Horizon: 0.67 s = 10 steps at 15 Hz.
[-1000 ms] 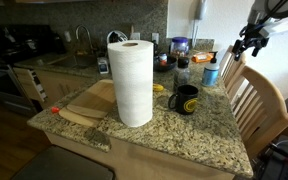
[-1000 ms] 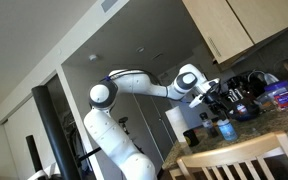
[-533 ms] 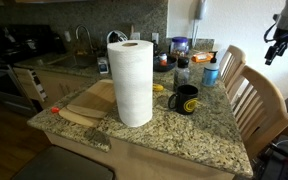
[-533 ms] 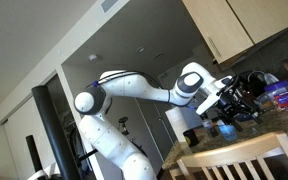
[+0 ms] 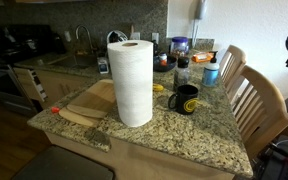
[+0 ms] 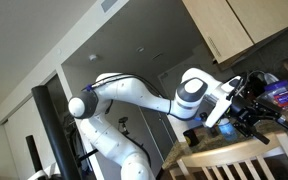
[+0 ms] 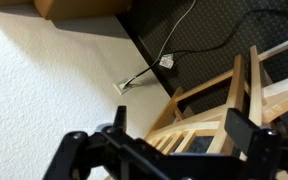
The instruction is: Move the pump bottle to the right side of the countertop
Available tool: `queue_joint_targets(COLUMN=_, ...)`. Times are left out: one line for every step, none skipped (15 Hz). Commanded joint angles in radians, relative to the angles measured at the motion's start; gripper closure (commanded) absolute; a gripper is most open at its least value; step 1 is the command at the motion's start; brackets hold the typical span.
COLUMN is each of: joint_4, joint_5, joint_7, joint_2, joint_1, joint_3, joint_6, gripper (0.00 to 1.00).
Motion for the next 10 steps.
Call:
queue_joint_targets(joint_4=0.095, joint_5=0.22, joint_7=-0.013, joint_2=0.025, joint_1=0.053, joint_3=-0.041, joint_6=-0.049, gripper=0.0)
queue_joint_targets(joint_4=0.098, joint_5=0.299, joint_7=-0.065, joint_2=0.008, joint_1=0.084, joint_3=-0.042, joint_6=-0.044, gripper=0.0)
queue_joint_targets(joint_4=0.062, joint_5=0.212, joint_7=-0.029, joint_2=0.006, joint_1=0.02, joint_3=-0.014, joint_6=-0.013, gripper=0.0)
queue_joint_targets(joint_4=0.075, joint_5=0.235, joint_7=-0.042, joint_2=0.006, joint_1=0.028, joint_3=-0.012, joint_6=-0.013, gripper=0.0)
queue_joint_targets(joint_4=0.074, joint_5=0.234, joint_7=-0.04, joint_2=0.006, joint_1=0.028, joint_3=-0.01, joint_6=-0.013, gripper=0.0)
queue_joint_targets(joint_4=0.072, joint_5=0.233, joint_7=-0.039, joint_2=0.006, joint_1=0.027, joint_3=-0.011, joint_6=-0.014, gripper=0.0)
queue_joint_targets(joint_4=0.072, joint_5=0.233, joint_7=-0.039, joint_2=0.007, joint_1=0.026, joint_3=-0.011, joint_6=-0.014, gripper=0.0)
queue_joint_targets(joint_4=0.072, joint_5=0.233, joint_7=-0.039, joint_2=0.007, joint_1=0.026, joint_3=-0.011, joint_6=-0.014, gripper=0.0)
queue_joint_targets(joint_4=0.072, joint_5=0.233, joint_7=-0.039, joint_2=0.007, joint_1=0.025, joint_3=-0.011, joint_6=-0.014, gripper=0.0)
queue_joint_targets(joint_4=0.072, joint_5=0.233, joint_7=-0.039, joint_2=0.007, joint_1=0.024, joint_3=-0.011, joint_6=-0.014, gripper=0.0)
